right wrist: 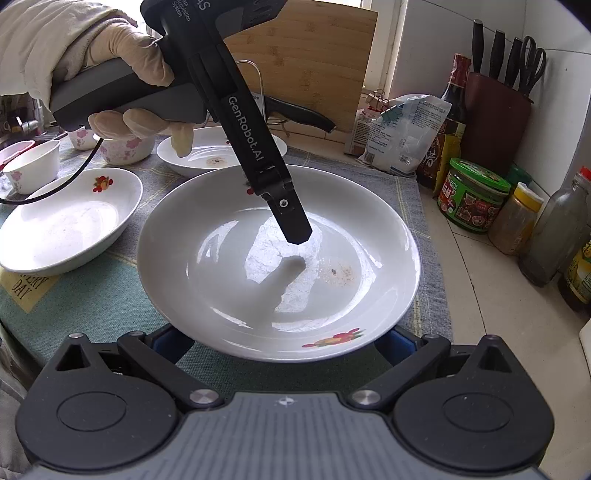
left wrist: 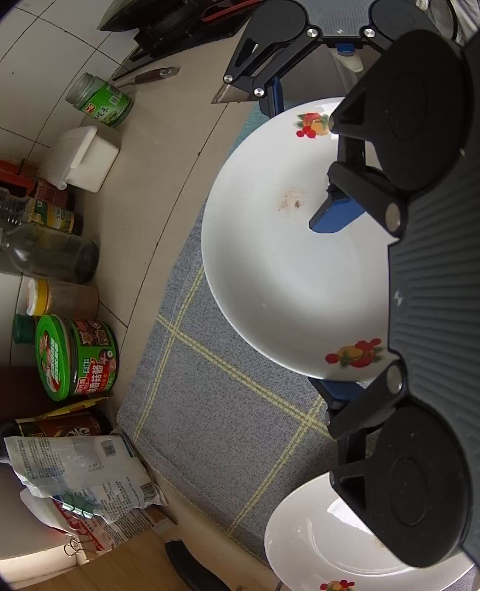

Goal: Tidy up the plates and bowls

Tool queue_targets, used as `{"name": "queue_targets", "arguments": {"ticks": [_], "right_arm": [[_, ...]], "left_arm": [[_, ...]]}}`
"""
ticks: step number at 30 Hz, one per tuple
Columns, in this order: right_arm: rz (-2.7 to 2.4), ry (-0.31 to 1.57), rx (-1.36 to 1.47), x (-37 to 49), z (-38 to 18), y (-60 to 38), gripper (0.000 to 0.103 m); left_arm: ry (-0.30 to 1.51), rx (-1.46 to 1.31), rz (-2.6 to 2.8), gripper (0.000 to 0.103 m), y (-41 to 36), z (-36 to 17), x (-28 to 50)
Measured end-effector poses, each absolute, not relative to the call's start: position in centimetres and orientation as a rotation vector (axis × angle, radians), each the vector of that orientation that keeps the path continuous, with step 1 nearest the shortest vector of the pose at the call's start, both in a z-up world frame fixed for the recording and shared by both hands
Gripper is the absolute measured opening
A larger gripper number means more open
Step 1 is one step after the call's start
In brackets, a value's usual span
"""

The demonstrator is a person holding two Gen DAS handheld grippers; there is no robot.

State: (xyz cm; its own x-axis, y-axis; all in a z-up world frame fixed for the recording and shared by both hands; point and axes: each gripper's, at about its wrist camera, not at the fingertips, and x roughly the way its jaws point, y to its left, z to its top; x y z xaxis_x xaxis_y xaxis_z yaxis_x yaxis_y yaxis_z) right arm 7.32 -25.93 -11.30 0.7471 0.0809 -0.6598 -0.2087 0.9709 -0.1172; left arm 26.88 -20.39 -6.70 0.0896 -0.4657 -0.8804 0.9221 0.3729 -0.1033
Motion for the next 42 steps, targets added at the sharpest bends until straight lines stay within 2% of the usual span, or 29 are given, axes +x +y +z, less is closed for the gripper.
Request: {"name": "queue_targets", "arguments": {"ticks": [18,37,42], "right_arm": [[0.165,0.723,-0.206,13.2,-12.2,-30.6,0.103],[0.168,0.758,-0.178,15.5,-13.2,-31.6,0.103],[0.158,0.759,-0.190,15.0,-12.9,-31.4,0.103]], "left_arm": [[0.985,0.536,-1.073,0.079,-25.2,-7.9,31.3],[1.018,0.505,-1.041,0.079,-25.9,-9.8,33.6],[0.956,0.529,-1.052,0.086,-25.6,-9.3,32.6]]}}
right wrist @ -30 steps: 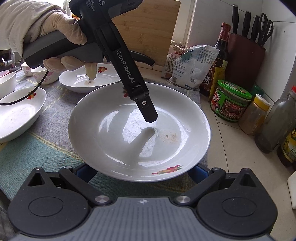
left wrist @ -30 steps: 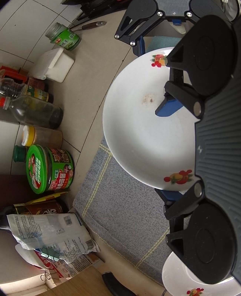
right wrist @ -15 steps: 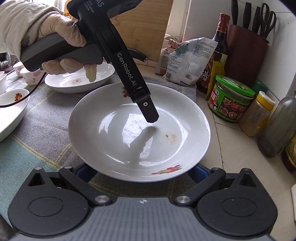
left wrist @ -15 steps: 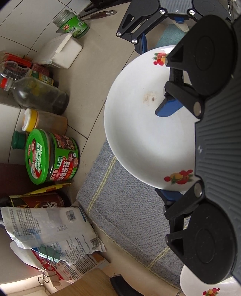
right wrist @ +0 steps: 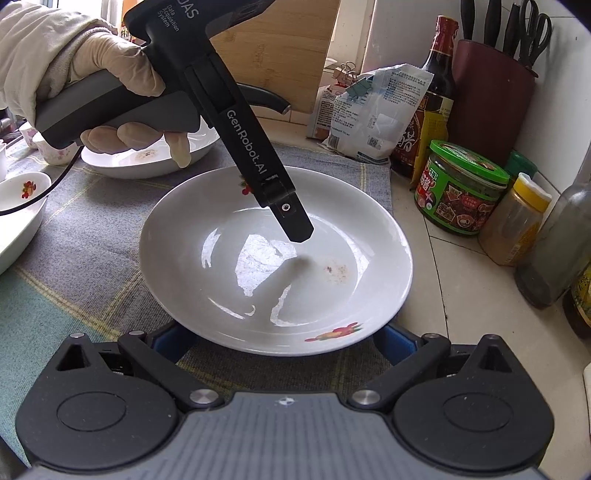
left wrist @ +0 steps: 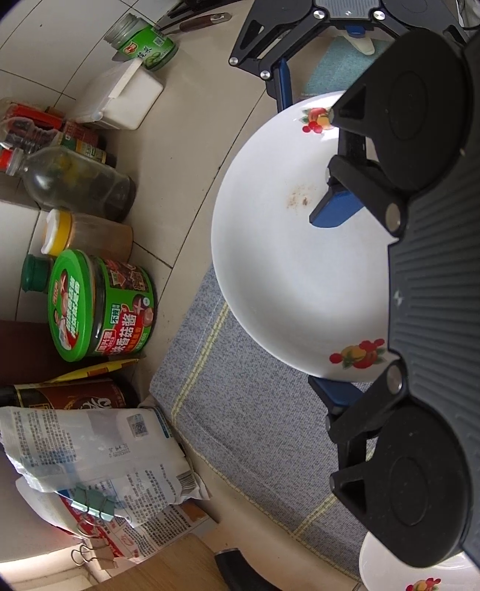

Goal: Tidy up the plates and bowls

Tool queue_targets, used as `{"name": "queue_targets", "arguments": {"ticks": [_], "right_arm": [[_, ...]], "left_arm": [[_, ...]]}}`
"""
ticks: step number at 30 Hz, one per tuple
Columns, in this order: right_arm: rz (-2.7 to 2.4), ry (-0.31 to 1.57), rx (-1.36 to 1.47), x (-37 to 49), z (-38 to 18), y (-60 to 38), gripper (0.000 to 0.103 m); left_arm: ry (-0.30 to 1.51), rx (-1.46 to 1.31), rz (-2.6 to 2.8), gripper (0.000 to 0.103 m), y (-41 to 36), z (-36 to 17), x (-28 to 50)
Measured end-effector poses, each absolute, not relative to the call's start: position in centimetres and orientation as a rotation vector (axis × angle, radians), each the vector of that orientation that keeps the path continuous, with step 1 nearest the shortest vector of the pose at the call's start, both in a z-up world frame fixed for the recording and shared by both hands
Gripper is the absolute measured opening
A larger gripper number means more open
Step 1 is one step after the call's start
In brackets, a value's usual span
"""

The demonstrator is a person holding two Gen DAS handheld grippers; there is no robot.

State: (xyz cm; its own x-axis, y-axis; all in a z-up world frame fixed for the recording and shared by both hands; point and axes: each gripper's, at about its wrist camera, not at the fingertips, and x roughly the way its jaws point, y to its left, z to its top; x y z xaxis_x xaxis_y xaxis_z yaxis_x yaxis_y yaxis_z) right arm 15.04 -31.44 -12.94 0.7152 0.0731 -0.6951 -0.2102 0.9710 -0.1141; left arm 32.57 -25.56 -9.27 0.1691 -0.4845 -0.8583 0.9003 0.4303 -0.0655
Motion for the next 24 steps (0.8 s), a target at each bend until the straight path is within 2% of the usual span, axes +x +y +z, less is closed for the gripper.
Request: {"name": "queue_targets", "arguments": {"ticks": [4,6,10,12,24], "right_arm": [[0.143,0.757,-0.164,14.3,-12.3,-31.3,0.103],[0.133,0.755,-0.152,13.8,-11.9,-31.2,0.103],[0.102,0.760,-0.142,12.9,-11.2,-30.8,0.103],[0.077,0.754,-0.125,12.4,-10.7,-30.5,0.103],[0.014,0.672,-0.180,9.5,-8.4,-27.7,0.103]], "left_arm": [[0.890,0.525,-1.041,0.090,-24.6,-7.9,31.4],[0.869,0.507,-1.038,0.095,-24.0,-7.1,30.8],[0.805,0.466,-1.015,0.096,-22.0,-4.8,29.0],[0.779,0.437,-0.994,0.101,-21.0,-3.8,28.0],[0.661,0.318,-0.728,0.102,-13.5,-0.7,20.2]]}}
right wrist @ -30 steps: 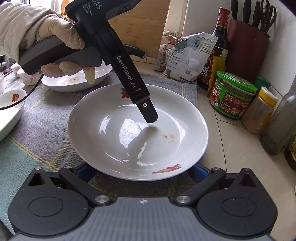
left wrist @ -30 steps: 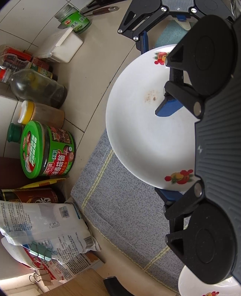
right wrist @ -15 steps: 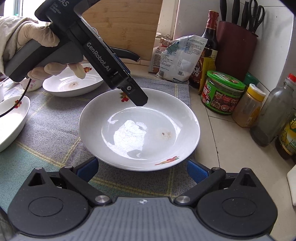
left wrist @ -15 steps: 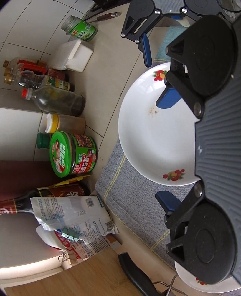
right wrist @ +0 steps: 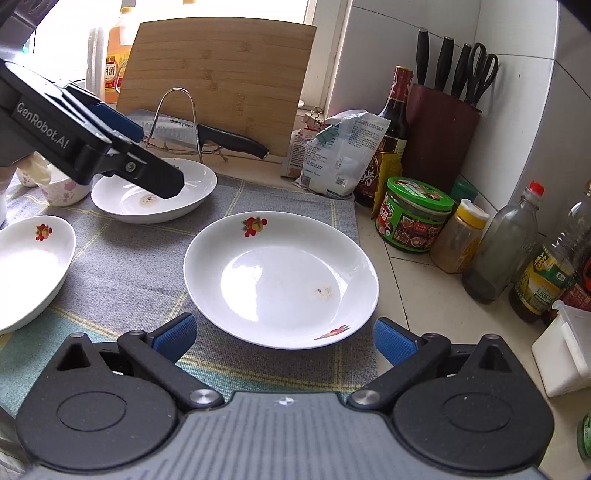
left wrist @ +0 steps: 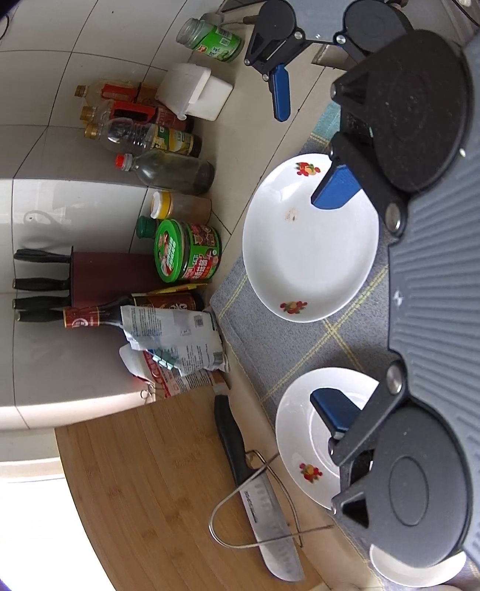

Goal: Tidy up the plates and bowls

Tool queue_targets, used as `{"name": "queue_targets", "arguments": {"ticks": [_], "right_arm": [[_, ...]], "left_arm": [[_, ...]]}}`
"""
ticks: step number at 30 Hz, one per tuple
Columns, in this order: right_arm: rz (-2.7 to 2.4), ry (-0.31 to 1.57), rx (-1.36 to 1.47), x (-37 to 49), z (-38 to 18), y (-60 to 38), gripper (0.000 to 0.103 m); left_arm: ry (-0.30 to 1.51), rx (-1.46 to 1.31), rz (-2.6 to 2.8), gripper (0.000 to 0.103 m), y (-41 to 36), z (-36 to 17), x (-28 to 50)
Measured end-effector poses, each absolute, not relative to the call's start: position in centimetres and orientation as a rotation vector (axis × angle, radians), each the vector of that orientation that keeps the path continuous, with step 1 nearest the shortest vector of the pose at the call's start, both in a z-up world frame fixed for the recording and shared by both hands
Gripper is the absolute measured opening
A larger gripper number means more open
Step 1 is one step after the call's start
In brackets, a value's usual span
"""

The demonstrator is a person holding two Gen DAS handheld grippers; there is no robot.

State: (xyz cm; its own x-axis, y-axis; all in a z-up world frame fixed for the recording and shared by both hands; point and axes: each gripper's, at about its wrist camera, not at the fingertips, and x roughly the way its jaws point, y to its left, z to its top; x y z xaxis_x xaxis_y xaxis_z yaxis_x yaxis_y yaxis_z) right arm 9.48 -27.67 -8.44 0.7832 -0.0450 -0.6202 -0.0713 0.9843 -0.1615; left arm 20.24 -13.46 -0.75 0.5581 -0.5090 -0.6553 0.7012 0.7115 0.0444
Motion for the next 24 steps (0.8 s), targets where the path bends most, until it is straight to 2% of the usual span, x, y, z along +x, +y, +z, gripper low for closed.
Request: {"name": "queue_targets", "arguments": {"ticks": [10,24], "right_arm": [[0.029,0.646,-0.274,9.4,-8.8,-23.7,0.103],[0.065,0.690,-0.198,9.5,-7.5,-17.1,0.103]], "left_arm": [[0.617,0.233,-0.493,0.102,-6.1,-1.4,14.7],[0.671,0.165,-0.407,0.102,3.9,-3.6,10.2]]}}
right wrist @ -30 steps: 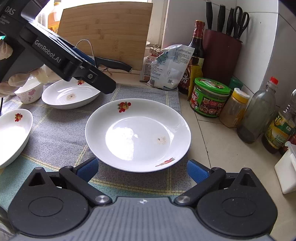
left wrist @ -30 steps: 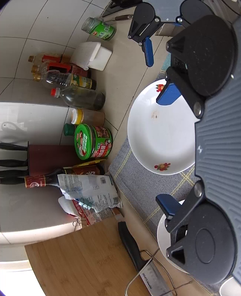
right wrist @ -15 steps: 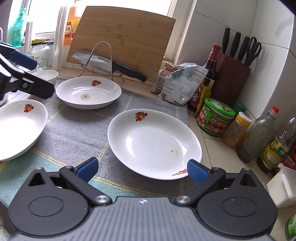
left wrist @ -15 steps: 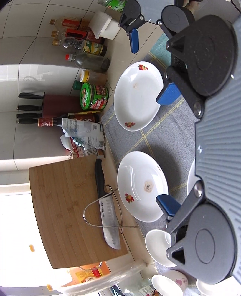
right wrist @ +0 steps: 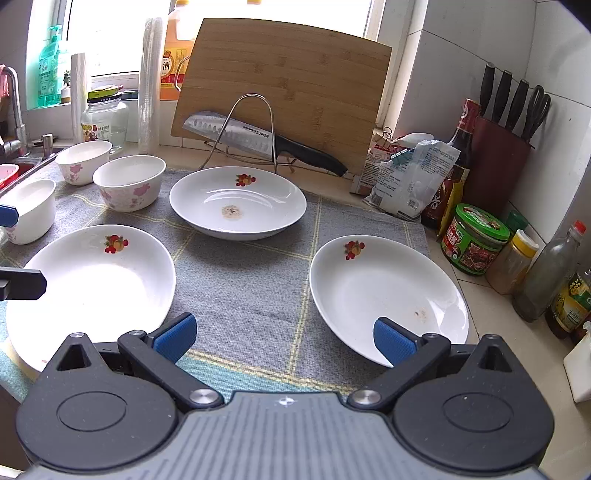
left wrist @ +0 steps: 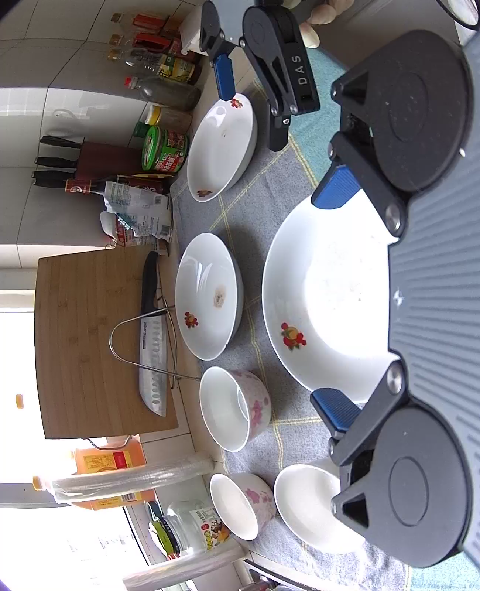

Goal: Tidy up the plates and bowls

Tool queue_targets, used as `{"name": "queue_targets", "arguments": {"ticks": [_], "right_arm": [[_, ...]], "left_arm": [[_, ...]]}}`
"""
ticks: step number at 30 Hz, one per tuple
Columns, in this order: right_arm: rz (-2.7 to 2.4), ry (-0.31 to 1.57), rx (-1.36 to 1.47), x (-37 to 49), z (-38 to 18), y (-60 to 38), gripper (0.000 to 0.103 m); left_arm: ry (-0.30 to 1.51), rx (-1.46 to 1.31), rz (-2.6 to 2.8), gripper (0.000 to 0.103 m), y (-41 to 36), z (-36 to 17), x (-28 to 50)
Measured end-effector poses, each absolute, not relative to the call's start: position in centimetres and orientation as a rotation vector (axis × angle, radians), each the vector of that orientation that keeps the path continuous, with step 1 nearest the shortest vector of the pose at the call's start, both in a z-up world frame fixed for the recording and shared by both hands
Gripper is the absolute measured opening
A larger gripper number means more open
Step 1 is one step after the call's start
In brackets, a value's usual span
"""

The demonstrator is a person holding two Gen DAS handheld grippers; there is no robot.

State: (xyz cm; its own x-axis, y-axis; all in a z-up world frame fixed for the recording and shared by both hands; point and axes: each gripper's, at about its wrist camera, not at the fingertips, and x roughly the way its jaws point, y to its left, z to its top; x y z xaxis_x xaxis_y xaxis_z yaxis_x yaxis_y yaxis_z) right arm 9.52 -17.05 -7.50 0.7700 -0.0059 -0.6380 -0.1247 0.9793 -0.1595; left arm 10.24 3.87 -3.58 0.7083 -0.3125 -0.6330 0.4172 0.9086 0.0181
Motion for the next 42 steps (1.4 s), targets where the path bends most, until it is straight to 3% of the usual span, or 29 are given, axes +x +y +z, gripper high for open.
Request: {"name": "queue_targets", "arguments": {"ticks": [13,42], "right_arm": [[0.059,0.719,-0.187,8.1,-7.6,-13.9,0.103],[0.308,0.924,-0.108,12.5,-9.7,-11.9,0.103]], "left_arm": [[0.741,0.177,-0.423,0.102,8.2,-6.3,8.0],[0.828,0.232,-0.488,0.102,6.7,-10.4,9.8]]}}
